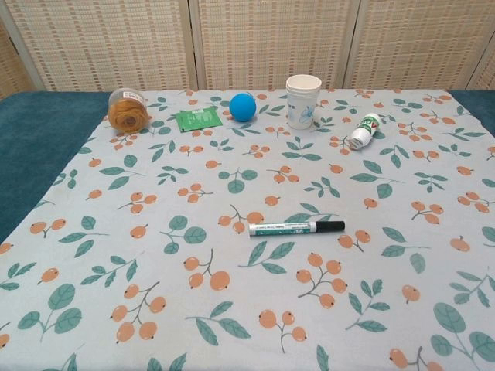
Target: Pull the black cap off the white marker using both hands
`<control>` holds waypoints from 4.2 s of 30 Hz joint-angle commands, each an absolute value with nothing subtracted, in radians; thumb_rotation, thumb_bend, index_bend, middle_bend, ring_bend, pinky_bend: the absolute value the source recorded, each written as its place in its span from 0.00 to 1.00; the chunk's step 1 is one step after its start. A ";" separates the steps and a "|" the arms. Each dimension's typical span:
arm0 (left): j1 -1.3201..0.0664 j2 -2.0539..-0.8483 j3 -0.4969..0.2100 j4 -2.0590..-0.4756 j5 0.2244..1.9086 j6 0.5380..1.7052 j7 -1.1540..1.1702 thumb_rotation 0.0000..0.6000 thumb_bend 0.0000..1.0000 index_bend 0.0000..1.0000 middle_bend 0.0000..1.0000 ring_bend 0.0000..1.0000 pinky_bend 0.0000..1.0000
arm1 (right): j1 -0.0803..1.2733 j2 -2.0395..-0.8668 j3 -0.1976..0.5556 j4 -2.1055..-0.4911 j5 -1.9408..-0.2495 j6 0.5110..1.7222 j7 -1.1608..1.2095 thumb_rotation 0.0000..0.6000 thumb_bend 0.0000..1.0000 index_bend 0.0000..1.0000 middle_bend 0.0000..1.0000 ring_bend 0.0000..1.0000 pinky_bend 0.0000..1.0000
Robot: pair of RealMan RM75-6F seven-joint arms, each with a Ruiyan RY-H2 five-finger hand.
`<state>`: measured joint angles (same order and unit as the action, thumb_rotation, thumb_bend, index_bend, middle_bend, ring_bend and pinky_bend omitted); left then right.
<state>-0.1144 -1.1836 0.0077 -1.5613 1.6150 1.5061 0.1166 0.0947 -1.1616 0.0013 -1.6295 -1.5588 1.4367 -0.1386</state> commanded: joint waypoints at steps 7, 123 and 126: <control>-0.130 -1.212 0.019 -1.552 1.643 1.487 0.117 1.00 0.47 0.00 0.00 0.00 0.14 | 0.083 -1.142 0.004 -1.652 -1.567 1.462 -0.130 1.00 0.16 0.00 0.00 0.00 0.00; -0.691 -2.062 -0.161 -1.245 1.426 1.140 0.707 1.00 0.43 0.65 0.75 0.79 0.94 | 0.254 -1.545 0.048 -1.507 -1.610 1.281 -0.051 1.00 0.22 0.37 0.01 0.00 0.00; -0.691 -2.064 -0.163 -1.268 1.414 1.138 0.726 1.00 0.43 0.64 0.75 0.79 0.94 | 0.274 -1.574 0.056 -1.493 -1.598 1.260 -0.054 1.00 0.24 0.38 0.01 0.00 0.00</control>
<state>-0.6920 -2.0644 -0.1614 -1.2616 1.4196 1.1393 0.7199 0.2637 -1.5625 0.0490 -1.5027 -1.6055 1.2711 -0.0503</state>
